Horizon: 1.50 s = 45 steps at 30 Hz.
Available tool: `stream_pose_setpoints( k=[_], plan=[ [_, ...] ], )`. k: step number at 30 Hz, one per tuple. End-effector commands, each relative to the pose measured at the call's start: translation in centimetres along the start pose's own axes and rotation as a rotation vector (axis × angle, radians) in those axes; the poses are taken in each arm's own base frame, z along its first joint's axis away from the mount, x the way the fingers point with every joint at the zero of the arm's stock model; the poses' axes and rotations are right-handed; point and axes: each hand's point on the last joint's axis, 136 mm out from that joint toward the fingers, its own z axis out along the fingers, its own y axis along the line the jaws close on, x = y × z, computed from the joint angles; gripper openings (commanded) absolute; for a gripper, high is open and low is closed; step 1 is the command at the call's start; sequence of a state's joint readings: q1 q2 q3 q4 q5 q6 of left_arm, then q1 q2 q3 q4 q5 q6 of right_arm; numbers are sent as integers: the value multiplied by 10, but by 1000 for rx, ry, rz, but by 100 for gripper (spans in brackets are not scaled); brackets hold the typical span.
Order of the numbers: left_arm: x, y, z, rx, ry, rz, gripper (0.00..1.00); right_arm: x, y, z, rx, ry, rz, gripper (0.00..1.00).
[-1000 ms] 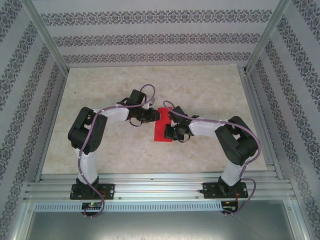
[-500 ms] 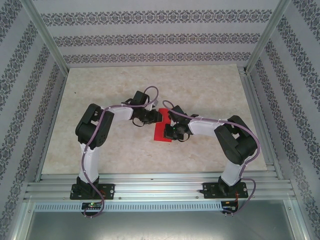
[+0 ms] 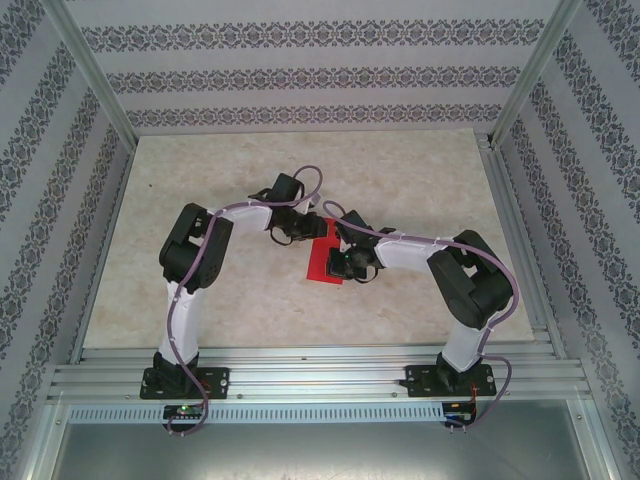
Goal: Fold a paper plane with a square sheet of paper (fold left side to right side)
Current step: First fold in half a square sheet of paper at the center of the table.
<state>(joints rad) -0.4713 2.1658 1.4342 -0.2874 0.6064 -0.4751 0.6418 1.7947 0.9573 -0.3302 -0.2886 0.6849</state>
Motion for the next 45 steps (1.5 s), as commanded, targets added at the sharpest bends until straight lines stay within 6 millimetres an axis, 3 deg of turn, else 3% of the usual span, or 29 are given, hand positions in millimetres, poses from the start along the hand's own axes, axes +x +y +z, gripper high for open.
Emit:
stream_pose_setpoints(
  k=[1,10,27,31,36,41,45],
  plan=[
    [-12,24,4,-80,-23,21,29,53,-55,20,209,172,21,7],
    [-38,26,3,-78,-61,14,30,54,-55,21,214,174,17,7],
    [-66,47,12,-86,-80,-21,31,55,-54,21,209,176,15,7],
    [-72,52,6,-83,-94,-32,30,53,-51,20,197,169,12,7],
    [-89,37,-24,-45,-141,-4,32,41,-35,19,134,128,2,10],
    [-103,19,-79,-51,-222,42,35,24,-11,7,70,75,-25,12],
    [-97,14,-121,-52,-292,49,36,8,9,-12,23,16,-47,17]
  ],
)
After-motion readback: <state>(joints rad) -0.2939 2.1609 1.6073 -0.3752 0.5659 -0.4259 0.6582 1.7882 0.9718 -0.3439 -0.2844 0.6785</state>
